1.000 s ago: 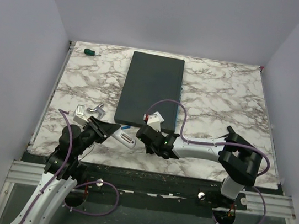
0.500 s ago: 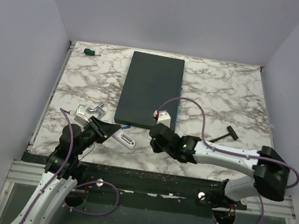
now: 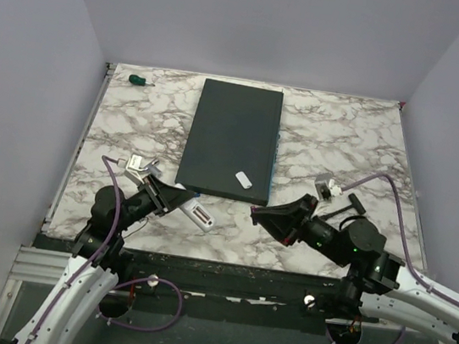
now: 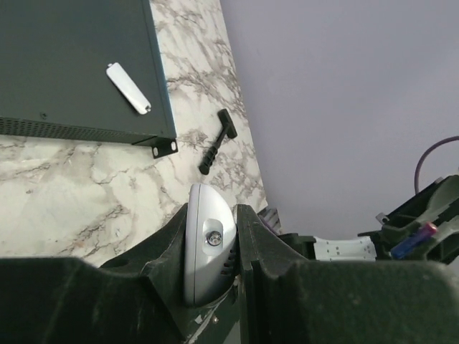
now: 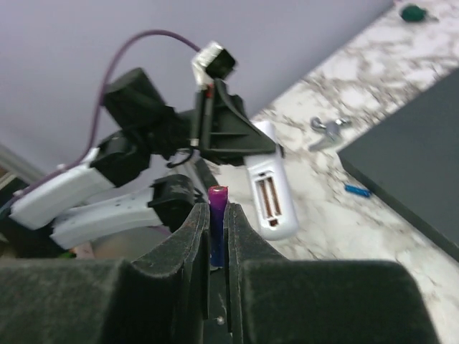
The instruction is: Load the batteries into the remote control
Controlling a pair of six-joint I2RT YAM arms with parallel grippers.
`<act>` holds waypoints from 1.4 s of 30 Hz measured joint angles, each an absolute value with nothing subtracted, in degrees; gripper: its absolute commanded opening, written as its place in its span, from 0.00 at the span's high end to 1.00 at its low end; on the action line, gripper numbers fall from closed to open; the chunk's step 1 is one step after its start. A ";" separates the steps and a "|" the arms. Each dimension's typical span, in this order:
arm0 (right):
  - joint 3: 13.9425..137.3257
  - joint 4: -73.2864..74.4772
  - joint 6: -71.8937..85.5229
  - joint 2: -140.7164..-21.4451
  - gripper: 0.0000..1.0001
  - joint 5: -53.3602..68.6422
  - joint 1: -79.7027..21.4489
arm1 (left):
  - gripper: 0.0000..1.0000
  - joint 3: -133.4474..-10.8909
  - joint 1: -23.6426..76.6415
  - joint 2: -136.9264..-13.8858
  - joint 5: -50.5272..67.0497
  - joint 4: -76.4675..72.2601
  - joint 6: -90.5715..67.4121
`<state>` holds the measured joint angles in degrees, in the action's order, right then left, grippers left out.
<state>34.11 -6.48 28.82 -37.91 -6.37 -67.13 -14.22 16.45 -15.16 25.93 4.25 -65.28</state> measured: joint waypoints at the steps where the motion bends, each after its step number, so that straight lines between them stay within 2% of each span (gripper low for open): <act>1: 33.69 -7.73 28.36 -36.32 0.99 -4.75 -67.11 | 1.00 -14.26 16.45 -15.59 26.81 3.42 -64.88; 12: 31.35 -13.80 22.00 -28.88 0.99 9.74 -67.13 | 1.00 -14.46 16.45 -16.08 31.27 -1.98 -64.45; 23: 29.85 -14.98 17.15 -27.83 0.99 17.30 -67.13 | 1.00 -13.93 16.45 -15.31 34.59 -10.61 -64.93; 42: 31.35 -13.37 14.24 -35.11 0.99 18.46 -67.13 | 1.00 -9.76 16.45 -12.84 38.28 -26.13 -65.54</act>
